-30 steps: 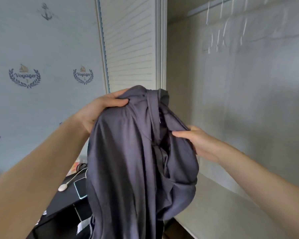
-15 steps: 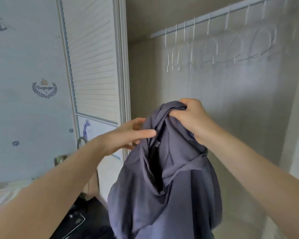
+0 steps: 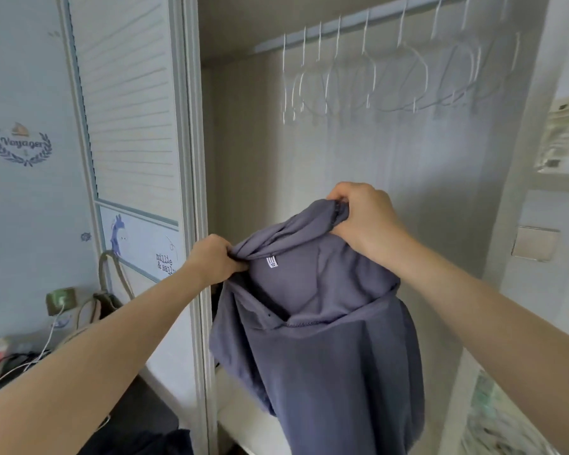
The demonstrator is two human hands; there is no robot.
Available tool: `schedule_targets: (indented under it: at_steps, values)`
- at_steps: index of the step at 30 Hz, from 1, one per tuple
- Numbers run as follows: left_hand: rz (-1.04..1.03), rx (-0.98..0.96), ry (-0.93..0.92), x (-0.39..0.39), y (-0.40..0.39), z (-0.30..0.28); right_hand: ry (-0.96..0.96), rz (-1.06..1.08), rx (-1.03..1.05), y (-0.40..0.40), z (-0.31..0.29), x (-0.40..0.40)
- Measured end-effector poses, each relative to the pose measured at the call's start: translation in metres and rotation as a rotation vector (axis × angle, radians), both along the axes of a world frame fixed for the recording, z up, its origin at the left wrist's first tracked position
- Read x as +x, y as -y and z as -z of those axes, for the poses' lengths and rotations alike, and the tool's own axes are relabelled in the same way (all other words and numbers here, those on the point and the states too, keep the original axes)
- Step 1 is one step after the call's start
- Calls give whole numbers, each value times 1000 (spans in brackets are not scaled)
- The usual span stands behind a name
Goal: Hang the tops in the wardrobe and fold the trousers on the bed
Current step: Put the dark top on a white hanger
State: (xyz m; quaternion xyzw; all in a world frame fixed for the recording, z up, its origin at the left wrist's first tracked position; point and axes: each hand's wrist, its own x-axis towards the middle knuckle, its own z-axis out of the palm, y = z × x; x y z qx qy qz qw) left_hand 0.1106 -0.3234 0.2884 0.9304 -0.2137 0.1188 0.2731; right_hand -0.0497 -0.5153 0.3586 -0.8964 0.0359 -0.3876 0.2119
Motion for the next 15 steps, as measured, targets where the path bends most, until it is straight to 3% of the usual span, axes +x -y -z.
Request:
schedule_targets:
  at_steps: [2,6,9,15]
  values:
    - [18,-34,-78,16,5,0,-23,19,-24,8,4,8]
    - [278,-471,-695,36,16,1,-74,81,-73,22,14,25]
    - [442,-548,-1009,69,25,-10,-68,210,-97,36,28,56]
    - [683,-564,-1189,122,28,-29,-194,316,73,61,60,89]
